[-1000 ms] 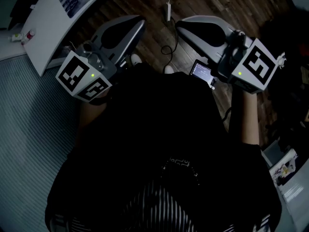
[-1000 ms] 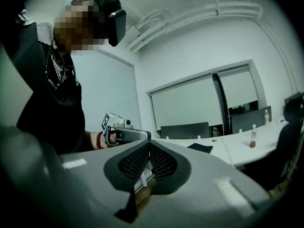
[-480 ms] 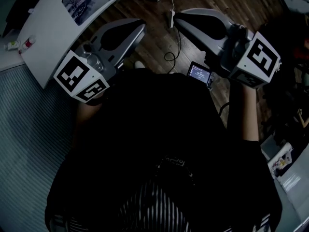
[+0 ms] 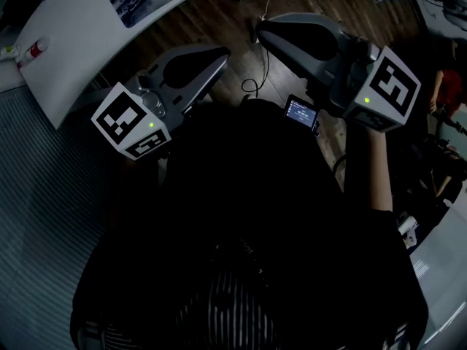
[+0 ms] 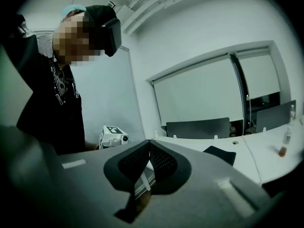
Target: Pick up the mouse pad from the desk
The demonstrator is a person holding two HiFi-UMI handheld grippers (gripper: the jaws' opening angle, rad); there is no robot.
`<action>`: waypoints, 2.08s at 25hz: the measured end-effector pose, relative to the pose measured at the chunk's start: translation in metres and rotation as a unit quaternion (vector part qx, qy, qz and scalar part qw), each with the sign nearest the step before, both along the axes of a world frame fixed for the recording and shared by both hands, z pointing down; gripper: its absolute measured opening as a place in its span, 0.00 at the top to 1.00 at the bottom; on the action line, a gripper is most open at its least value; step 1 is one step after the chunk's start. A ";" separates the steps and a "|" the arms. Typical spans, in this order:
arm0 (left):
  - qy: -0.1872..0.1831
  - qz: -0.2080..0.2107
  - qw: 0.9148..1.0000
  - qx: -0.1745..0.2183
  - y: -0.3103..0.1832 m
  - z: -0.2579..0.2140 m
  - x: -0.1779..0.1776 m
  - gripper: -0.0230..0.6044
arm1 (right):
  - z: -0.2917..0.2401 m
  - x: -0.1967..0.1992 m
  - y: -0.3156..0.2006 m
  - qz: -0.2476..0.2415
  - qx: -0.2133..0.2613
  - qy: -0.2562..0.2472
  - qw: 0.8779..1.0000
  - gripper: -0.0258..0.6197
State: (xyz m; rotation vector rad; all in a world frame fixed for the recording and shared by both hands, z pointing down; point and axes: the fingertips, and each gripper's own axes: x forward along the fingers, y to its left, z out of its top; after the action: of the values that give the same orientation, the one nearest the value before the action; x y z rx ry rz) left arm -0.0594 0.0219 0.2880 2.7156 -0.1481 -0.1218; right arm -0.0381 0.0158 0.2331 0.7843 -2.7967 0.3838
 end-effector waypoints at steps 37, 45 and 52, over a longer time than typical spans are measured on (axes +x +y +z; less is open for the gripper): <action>-0.037 -0.179 0.983 0.007 -0.046 -0.036 0.032 0.95 | -0.026 0.076 -0.044 -0.129 0.056 -0.146 0.979 0.96; -0.048 -0.184 0.982 0.006 -0.007 -0.042 0.013 0.95 | -0.022 0.052 -0.005 -0.140 0.049 -0.162 0.976 0.96; -0.044 -0.163 0.986 -0.009 -0.023 -0.040 0.021 0.95 | -0.013 0.062 -0.026 -0.108 0.023 -0.166 0.980 0.96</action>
State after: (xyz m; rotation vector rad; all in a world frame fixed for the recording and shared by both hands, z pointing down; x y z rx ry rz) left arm -0.0388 -0.0014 0.2477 2.6578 -0.6158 -0.0950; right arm 0.0242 -0.0106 0.2202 0.4494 -3.1711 0.4470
